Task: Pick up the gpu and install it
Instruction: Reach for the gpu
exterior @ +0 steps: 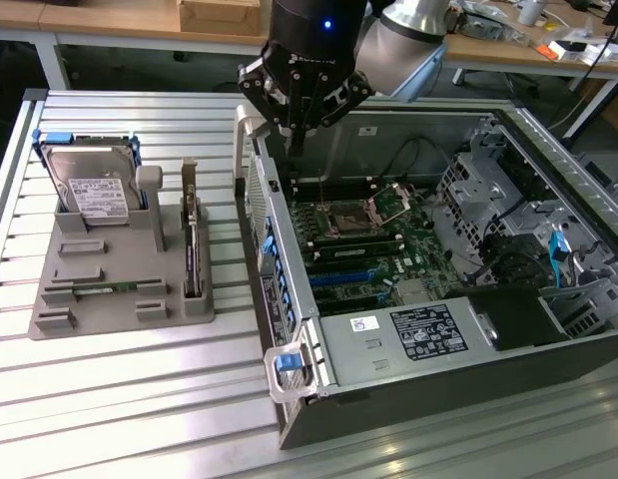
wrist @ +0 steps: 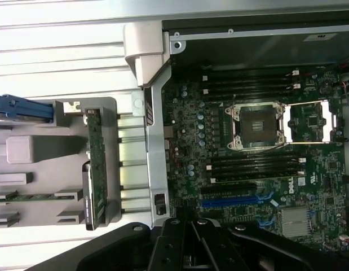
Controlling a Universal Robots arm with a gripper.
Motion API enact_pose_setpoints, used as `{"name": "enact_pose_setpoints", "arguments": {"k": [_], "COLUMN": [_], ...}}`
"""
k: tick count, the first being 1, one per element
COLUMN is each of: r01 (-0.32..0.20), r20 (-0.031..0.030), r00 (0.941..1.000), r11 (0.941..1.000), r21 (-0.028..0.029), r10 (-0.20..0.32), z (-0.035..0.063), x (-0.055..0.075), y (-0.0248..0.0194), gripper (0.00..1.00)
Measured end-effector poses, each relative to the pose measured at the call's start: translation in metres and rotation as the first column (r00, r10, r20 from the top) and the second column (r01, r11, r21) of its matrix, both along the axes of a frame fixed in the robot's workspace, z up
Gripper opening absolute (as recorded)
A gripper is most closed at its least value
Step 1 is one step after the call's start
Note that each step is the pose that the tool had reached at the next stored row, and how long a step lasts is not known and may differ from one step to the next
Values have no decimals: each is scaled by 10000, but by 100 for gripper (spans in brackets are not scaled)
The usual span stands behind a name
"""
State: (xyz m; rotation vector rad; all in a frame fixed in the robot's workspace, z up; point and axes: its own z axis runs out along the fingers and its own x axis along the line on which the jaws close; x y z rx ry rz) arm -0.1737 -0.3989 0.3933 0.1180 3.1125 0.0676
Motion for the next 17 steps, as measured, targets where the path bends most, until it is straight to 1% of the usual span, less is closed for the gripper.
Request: {"name": "enact_pose_setpoints", "arguments": {"k": [17], "r01": [0], "r20": [0], "r00": [10000], "r11": [10000], "r21": [0], "r10": [0], "z": [0], "x": [-99], "y": [0], "gripper": [11]}}
